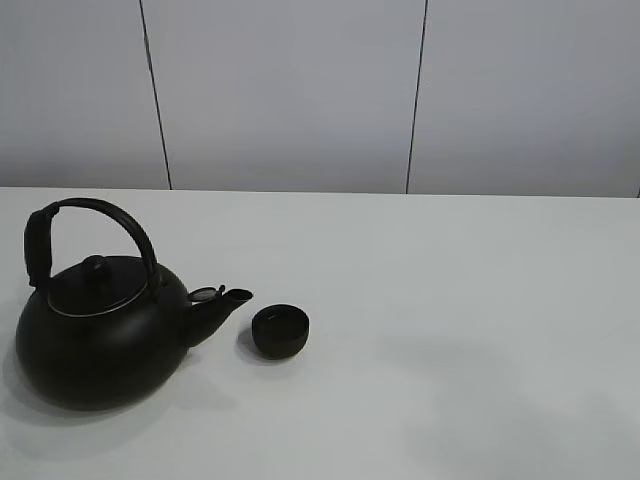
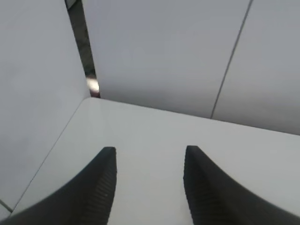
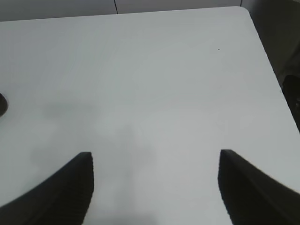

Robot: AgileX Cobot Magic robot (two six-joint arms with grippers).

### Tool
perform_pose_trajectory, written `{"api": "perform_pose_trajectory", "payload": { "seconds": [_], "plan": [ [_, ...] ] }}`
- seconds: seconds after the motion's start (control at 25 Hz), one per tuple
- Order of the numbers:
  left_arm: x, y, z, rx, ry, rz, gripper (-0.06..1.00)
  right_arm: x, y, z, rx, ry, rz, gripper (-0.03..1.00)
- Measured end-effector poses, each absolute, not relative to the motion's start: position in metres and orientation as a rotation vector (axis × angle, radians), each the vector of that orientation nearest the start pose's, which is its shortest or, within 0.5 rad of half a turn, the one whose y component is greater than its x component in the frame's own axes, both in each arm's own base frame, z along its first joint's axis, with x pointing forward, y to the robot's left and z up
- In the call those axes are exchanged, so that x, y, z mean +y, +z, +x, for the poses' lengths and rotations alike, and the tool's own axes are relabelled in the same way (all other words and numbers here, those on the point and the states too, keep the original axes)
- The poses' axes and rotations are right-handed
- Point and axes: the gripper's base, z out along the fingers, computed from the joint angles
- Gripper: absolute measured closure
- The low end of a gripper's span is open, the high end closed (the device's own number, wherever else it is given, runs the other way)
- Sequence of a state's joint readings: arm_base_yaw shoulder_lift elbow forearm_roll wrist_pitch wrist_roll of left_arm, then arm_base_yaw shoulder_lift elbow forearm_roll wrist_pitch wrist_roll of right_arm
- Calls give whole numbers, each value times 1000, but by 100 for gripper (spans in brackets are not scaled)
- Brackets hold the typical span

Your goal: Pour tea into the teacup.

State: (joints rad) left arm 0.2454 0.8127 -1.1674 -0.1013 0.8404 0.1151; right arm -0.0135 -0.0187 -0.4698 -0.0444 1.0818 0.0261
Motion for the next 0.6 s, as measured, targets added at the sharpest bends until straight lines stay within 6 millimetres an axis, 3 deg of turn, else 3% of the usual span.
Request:
{"api": "perform_pose_trajectory", "payload": {
  "seconds": [0.08, 0.16, 0.32, 0.44, 0.6],
  "plan": [
    [9, 467, 80, 1895, 78, -107, 61, -3, 267, -5, 2076, -46, 43, 45],
    [-9, 471, 23, 1838, 63, -54, 61, -3, 267, -5, 2076, -46, 43, 45],
    [-32, 440, -61, 1782, 97, 38, 61, -3, 267, -5, 2075, -46, 43, 45],
    [-36, 400, -81, 1780, 106, 52, 61, -3, 267, -5, 2075, -46, 43, 45],
    [-32, 342, -63, 1908, 79, 42, 61, -3, 267, -5, 2075, -46, 43, 45]
  ]
}}
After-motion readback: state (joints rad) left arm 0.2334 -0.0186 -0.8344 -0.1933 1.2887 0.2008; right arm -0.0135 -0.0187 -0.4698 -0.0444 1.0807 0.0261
